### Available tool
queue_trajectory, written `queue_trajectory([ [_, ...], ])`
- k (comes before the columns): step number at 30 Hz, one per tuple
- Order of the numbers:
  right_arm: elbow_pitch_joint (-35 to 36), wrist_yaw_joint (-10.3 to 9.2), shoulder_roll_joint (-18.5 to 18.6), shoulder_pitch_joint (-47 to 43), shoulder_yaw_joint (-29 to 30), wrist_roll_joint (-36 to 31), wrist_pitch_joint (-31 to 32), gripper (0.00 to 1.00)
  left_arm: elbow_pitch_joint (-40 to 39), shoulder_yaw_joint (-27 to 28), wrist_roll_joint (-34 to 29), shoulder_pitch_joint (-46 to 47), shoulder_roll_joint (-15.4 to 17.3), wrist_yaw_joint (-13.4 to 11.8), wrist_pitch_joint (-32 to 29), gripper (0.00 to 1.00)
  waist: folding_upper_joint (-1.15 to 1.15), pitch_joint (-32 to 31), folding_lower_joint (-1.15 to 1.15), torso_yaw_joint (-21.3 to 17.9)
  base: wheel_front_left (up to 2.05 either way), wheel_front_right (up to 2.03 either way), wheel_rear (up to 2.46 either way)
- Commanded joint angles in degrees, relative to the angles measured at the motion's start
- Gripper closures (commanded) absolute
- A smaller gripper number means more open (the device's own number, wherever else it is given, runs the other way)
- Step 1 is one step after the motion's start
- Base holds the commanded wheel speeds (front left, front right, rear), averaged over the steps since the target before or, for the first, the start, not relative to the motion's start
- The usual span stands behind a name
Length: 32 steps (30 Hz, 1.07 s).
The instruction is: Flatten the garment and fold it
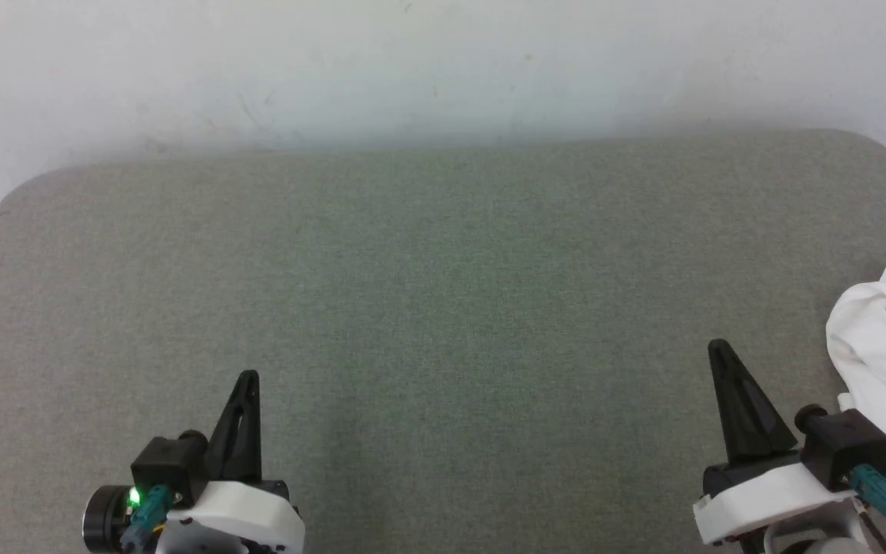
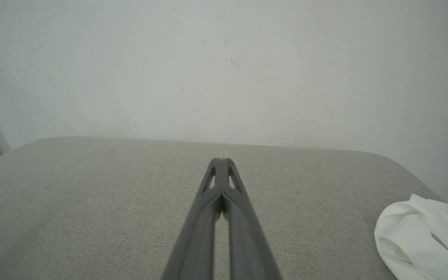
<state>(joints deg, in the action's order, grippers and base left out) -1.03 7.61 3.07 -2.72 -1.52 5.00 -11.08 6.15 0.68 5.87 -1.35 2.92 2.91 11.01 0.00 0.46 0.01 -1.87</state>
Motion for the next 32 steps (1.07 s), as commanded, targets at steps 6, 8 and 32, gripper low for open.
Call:
queue_trajectory([
  [6, 0.3, -0.04, -0.1, 0.7, 0.2, -0.8, 1.0, 1.00, -0.8, -0.1, -0.9, 0.3, 0.0, -0.5, -1.0, 1.00, 0.00, 0.0, 0.00, 0.1, 0.00, 0.00, 0.00],
  [8, 0.3, -0.04, -0.1, 0.7, 0.3, -0.9, 1.3, 1.00, -0.9, -0.1, -1.0, 0.4, 0.0, -0.6, -1.2, 1.00, 0.00, 0.0, 0.00, 0.2, 0.00, 0.00, 0.00],
  [32, 0.5, -0.06, -0.1, 1.3, 0.6, -2.0, 4.1, 1.00, -2.4, -0.3, -2.4, 0.7, 0.0, -1.2, -4.0, 1.00, 0.00, -0.2, 0.00, 0.7, 0.00, 0.00, 0.00],
])
